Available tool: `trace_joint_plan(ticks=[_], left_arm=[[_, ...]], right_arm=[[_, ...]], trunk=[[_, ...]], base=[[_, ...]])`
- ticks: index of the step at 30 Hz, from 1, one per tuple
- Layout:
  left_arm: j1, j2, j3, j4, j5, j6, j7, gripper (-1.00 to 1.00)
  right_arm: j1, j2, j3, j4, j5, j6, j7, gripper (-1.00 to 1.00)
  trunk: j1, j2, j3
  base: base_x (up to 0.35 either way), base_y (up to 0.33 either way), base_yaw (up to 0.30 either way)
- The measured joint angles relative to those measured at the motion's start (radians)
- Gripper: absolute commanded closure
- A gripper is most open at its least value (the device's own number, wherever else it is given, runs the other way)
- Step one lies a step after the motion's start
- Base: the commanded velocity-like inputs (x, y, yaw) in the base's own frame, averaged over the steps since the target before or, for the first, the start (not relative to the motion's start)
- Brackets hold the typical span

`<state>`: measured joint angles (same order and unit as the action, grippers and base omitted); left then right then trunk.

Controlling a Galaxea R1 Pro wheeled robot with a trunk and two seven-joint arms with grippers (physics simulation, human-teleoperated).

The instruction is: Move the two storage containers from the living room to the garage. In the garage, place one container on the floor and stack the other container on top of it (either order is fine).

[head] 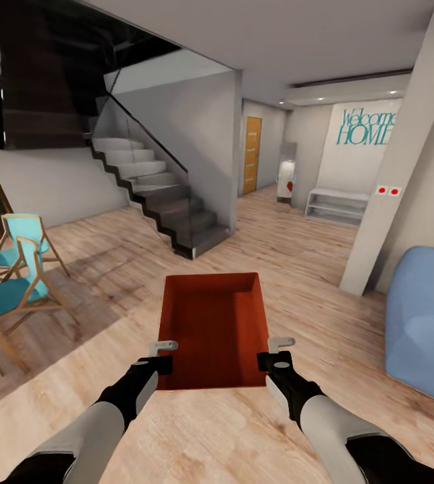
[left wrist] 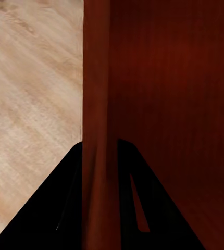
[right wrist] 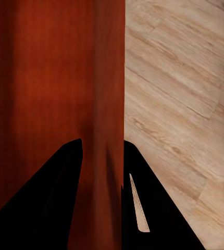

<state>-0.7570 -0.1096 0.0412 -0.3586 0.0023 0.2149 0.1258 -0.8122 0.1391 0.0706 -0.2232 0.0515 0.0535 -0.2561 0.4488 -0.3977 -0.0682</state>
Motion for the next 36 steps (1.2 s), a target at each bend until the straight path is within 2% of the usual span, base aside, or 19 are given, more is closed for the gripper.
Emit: trace_joint_plan(ticks=[23, 36], left_arm=[[0.0, 0.0, 0.0, 0.0, 0.0, 0.0, 0.0, 1.0], [0.0, 0.0, 0.0, 0.0, 0.0, 0.0, 0.0, 1.0]], right_arm=[[0.0, 0.0, 0.0, 0.0, 0.0, 0.0, 0.0, 1.0], [0.0, 0.0, 0.0, 0.0, 0.0, 0.0, 0.0, 1.0]], trunk=[[0.0, 0.0, 0.0], [0.0, 0.0, 0.0]], base=[[0.321, 0.0, -0.241], [0.321, 0.0, -0.018]])
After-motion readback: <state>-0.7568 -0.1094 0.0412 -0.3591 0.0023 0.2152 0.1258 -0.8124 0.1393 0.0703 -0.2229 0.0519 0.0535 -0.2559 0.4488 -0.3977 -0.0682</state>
